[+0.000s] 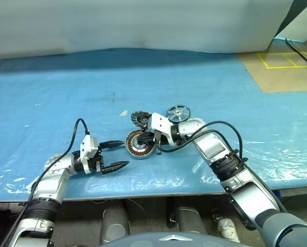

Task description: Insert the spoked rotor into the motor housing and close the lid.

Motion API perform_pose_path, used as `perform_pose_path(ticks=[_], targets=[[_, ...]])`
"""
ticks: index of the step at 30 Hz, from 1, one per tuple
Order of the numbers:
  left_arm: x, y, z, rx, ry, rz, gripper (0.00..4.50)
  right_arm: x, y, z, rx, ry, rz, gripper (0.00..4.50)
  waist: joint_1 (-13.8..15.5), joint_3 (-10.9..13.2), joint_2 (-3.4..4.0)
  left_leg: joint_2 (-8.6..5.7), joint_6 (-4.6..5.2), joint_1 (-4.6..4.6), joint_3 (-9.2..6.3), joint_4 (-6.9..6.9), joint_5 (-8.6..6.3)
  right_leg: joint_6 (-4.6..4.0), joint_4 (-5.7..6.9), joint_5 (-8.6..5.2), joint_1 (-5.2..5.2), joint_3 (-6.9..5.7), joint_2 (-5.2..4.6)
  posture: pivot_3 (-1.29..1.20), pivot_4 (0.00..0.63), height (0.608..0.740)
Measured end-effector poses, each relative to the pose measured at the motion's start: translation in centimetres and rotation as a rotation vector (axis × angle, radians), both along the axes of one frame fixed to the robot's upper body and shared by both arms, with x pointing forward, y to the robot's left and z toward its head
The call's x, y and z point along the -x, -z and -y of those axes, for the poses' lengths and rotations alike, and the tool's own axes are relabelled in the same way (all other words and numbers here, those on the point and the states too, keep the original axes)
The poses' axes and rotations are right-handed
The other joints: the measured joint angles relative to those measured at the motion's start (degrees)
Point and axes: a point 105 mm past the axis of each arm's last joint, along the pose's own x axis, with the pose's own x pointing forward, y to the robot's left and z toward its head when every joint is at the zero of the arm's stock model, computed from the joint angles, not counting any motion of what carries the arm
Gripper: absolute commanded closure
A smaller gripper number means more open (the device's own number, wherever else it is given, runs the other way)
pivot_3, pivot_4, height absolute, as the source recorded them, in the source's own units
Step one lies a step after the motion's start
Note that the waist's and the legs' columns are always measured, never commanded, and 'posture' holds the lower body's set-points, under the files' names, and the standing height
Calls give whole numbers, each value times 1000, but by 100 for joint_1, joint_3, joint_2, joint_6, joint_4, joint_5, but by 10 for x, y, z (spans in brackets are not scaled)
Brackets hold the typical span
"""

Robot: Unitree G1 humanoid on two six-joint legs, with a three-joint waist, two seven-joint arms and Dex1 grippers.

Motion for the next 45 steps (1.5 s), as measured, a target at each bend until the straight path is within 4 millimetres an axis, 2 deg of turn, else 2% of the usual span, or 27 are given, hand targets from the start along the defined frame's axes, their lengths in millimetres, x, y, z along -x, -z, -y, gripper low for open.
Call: perform_pose_path(ticks=[13,17,19,24,27,30,33,35,38,42,45], targets=[[0,-1,0,-1,0,3,498,0,3,3,-2,4,17,4439,0,0,0,0,0,4,1,0,0,0,0,0,4,1,0,0,150,740],[0,-1,0,-1,1,4,498,8,1,5,-48,13,-46,4439,4,0,0,2,-1,1,1,0,-1,-1,-1,0,2,0,2,0,150,740],[0,-1,0,-1,2,5,498,16,-4,7,-87,0,-86,4439,5,0,0,3,-1,-5,1,0,-1,-1,-1,0,-3,0,2,0,150,740],[0,-2,0,-4,8,9,498,25,-33,23,-192,1,-143,4439,14,0,0,3,-1,1,1,0,-1,6,-1,-4,0,1,2,0,150,740],[-2,-4,1,-3,11,15,498,25,-36,40,-215,49,-188,4439,17,0,0,3,-1,1,1,0,-1,32,0,-20,0,0,2,0,150,740],[-3,-6,1,-2,14,16,498,15,-28,69,-142,153,-177,4439,16,0,0,-2,-1,0,1,0,-1,33,-2,-20,0,3,0,0,150,740],[-5,-8,2,-2,19,26,498,-4,-17,114,-12,307,-124,4439,15,0,0,-6,-1,-1,1,1,-1,33,-4,-20,1,7,0,0,150,740],[-5,-9,1,-2,22,25,498,-14,-17,134,29,370,-100,3835,-7,0,0,-4,-1,-2,2,1,-1,34,-4,-21,-5,8,3,0,150,740],[-6,-10,2,0,33,27,498,-33,-29,148,47,437,-6,2879,-46,0,0,-4,-2,-4,2,1,0,33,1,-20,-14,9,5,0,150,740],[-6,-10,2,2,37,25,498,-56,-52,155,51,480,120,2879,-61,0,0,-6,-1,-5,2,1,-1,0,1,-1,-12,9,4,0,150,740],[-6,-10,2,5,37,22,498,-65,-57,153,40,485,138,2879,-53,0,0,-6,-1,-10,2,2,-1,-5,1,3,-13,9,4,0,150,740]])
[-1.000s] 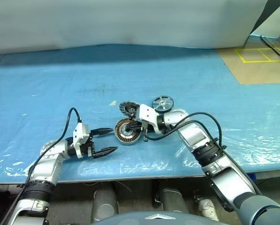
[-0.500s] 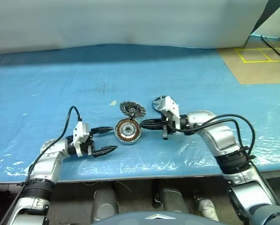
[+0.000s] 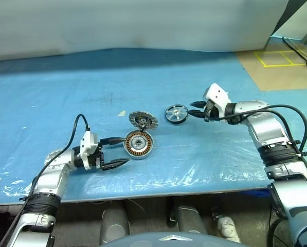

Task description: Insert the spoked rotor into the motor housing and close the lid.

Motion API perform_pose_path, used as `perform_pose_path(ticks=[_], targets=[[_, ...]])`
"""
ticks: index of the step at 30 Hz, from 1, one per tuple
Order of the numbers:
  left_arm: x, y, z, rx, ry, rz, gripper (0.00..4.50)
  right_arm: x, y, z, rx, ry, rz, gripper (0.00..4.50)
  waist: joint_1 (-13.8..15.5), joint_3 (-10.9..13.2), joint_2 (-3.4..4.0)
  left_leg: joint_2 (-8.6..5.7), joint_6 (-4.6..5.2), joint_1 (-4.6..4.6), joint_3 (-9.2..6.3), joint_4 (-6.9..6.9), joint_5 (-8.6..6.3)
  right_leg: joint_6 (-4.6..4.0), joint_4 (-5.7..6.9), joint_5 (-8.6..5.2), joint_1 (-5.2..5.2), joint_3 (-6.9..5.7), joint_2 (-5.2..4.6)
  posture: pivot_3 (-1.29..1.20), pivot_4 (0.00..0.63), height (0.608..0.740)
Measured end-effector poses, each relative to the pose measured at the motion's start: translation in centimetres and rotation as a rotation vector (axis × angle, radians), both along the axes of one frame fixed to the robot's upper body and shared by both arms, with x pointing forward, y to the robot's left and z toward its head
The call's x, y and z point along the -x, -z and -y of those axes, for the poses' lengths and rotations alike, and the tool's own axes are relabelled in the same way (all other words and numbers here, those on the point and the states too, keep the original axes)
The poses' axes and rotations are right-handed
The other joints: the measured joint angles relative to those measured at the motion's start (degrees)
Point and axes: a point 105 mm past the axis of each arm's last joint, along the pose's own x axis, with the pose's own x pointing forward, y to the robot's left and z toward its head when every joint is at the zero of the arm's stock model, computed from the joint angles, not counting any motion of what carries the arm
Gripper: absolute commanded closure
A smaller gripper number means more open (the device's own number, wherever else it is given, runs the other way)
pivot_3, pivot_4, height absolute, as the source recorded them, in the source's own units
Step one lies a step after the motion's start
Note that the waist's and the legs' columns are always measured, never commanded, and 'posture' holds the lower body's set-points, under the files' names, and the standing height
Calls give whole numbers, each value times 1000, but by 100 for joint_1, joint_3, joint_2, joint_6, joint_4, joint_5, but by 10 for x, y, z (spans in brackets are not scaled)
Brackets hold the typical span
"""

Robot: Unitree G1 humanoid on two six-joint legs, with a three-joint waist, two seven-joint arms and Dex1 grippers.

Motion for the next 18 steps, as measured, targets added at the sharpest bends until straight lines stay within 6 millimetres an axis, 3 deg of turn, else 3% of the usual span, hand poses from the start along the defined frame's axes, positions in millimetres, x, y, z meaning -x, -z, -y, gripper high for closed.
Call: perform_pose_path(ticks=[8,12,18], targets=[[0,1,1,6,-6,-4,498,-9,31,-2,54,-18,-63,2879,41,0,0,0,0,-4,0,2,0,-2,0,0,-1,0,-1,0,150,740],[0,1,1,5,-9,-6,498,-11,28,-4,70,-36,-46,2879,39,0,0,3,0,-1,1,2,0,-4,3,1,-1,-1,1,0,150,740],[1,3,0,1,-15,-1,498,-9,40,-3,90,-47,-78,2879,41,0,0,3,1,-1,1,4,0,-4,3,1,0,0,1,0,150,740]])
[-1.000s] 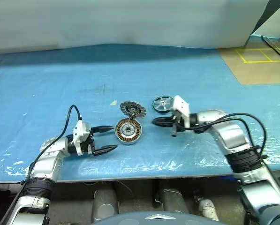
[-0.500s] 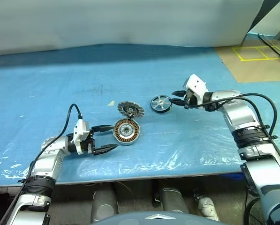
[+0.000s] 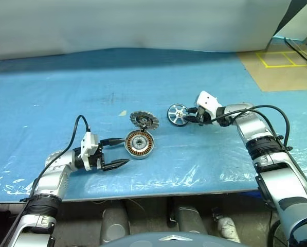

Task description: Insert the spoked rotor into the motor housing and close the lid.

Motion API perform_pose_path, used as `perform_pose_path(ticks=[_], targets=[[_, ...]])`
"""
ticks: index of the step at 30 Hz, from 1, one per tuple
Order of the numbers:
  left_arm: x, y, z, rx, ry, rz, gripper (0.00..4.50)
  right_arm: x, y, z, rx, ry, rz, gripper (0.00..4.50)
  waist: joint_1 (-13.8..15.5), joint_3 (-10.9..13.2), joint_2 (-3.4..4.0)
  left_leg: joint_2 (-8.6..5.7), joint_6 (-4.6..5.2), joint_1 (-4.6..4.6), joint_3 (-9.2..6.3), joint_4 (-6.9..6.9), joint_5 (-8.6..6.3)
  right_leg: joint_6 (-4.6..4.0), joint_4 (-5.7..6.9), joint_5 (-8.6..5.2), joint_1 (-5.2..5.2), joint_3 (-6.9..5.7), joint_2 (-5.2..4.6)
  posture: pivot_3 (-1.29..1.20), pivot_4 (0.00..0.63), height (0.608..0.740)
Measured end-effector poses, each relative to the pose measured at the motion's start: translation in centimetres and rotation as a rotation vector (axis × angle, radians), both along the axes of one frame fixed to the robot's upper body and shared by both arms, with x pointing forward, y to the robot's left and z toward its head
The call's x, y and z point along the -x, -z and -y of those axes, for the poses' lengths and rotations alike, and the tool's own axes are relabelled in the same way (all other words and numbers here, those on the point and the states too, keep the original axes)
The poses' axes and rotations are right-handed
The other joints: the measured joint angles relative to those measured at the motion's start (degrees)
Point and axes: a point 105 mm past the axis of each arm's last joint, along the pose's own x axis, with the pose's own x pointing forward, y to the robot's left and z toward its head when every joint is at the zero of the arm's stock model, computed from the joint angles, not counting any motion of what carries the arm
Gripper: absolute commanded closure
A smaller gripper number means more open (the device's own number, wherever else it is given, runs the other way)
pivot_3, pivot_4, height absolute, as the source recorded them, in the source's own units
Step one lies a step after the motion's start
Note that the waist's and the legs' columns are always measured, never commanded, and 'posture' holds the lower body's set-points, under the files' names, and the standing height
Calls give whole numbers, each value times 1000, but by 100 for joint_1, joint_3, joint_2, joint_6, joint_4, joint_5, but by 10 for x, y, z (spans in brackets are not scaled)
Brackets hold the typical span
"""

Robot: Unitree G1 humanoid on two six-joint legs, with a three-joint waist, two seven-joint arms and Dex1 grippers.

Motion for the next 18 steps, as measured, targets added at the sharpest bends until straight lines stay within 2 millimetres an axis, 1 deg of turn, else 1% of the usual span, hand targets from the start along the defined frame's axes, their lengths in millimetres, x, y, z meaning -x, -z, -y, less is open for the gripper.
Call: perform_pose_path(ticks=[3,4,6,9,12,14,15,18], targets=[[0,0,0,-1,-4,1,498,4,6,-5,-10,-25,-24,2879,-1,0,0,1,0,0,0,0,0,0,1,0,-1,0,1,0,150,740],[0,0,0,-1,-4,1,498,5,6,-6,-13,-30,-25,3050,-3,0,0,1,0,1,0,0,0,0,1,0,0,0,0,0,150,740],[0,0,-1,-1,-5,3,498,6,7,-9,-18,-38,-31,3537,-2,0,0,1,0,2,0,0,0,-1,1,0,1,0,0,0,150,740],[0,1,-1,-2,-6,2,498,6,10,-11,-25,-39,-25,4481,0,0,0,1,0,3,0,1,0,-1,2,1,2,0,0,0,150,740],[-1,1,-1,-2,-7,2,498,6,11,-9,-46,-19,-15,4481,9,0,0,0,0,3,0,1,0,-1,1,1,2,0,0,0,150,740],[0,1,-1,-2,-7,3,498,9,11,-7,-75,-13,-16,4481,15,0,0,0,0,1,0,1,0,-1,0,0,2,0,0,0,150,740],[0,1,-1,-3,-8,1,498,12,13,-5,-88,-14,-22,4481,17,0,0,1,0,1,0,0,0,-1,-1,0,2,0,0,0,150,740],[0,3,-2,-3,-10,-4,498,30,15,-4,-166,-50,-76,4481,20,0,0,1,1,-3,0,0,0,-1,-4,0,0,0,0,0,150,740]])
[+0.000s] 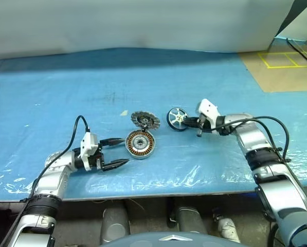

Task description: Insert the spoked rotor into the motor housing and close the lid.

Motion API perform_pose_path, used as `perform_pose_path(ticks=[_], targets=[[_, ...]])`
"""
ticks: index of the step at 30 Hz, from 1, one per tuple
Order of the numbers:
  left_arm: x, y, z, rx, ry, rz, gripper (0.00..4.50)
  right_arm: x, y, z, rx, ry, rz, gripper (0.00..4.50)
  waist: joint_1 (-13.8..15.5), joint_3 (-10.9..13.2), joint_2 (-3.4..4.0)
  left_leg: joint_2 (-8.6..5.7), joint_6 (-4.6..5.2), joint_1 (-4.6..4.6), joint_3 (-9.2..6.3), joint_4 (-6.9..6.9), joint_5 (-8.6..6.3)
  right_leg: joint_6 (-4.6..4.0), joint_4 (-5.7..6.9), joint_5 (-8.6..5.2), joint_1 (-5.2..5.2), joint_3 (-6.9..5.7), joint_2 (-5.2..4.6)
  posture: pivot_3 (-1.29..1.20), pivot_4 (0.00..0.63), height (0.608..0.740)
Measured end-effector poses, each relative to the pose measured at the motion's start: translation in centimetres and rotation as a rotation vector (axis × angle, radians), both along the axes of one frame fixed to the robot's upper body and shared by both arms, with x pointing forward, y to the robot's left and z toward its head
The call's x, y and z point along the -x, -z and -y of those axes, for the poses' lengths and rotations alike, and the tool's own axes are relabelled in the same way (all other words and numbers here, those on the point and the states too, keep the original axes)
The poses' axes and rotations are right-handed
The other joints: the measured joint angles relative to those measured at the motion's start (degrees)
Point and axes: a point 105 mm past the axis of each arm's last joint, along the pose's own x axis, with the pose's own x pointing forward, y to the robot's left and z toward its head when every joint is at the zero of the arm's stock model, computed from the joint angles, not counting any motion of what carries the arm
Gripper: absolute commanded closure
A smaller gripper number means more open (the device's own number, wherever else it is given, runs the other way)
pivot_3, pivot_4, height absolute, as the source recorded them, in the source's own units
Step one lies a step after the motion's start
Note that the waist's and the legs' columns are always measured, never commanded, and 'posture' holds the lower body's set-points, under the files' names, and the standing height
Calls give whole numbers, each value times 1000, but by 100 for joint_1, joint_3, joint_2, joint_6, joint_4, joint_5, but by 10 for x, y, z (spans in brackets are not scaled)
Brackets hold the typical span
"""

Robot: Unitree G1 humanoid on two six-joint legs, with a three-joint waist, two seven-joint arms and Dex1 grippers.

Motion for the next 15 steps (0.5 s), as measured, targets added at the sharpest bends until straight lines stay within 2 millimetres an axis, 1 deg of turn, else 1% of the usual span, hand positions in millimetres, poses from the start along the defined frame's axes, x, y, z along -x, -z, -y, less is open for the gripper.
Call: perform_pose_path(ticks=[2,6,8,9,12,15], targets=[[0,0,0,1,-1,-2,498,13,0,0,-50,-24,-39,4481,5,0,0,-1,0,1,0,0,0,0,0,0,1,0,0,0,150,740],[1,1,0,3,1,0,498,41,-2,4,-99,-89,-106,4481,10,0,0,0,1,9,0,0,0,4,0,-2,6,0,0,0,150,740],[1,1,0,5,3,0,498,52,-5,1,-121,-131,-139,4481,1,0,0,0,1,11,0,0,0,39,1,-23,6,0,0,0,150,740],[1,1,0,7,5,0,498,57,-7,-2,-132,-154,-148,4481,1,0,0,0,1,13,0,0,0,40,1,-24,6,0,0,0,150,740],[1,1,2,18,10,-3,498,75,-17,-20,-179,-267,-161,4481,5,0,0,2,1,16,-1,-2,0,42,2,-25,7,0,1,0,150,740],[1,2,2,21,15,-5,498,84,-26,-41,-232,-349,-154,4481,6,-1,-1,2,1,15,-1,-2,0,42,1,-25,7,0,0,0,150,740]])
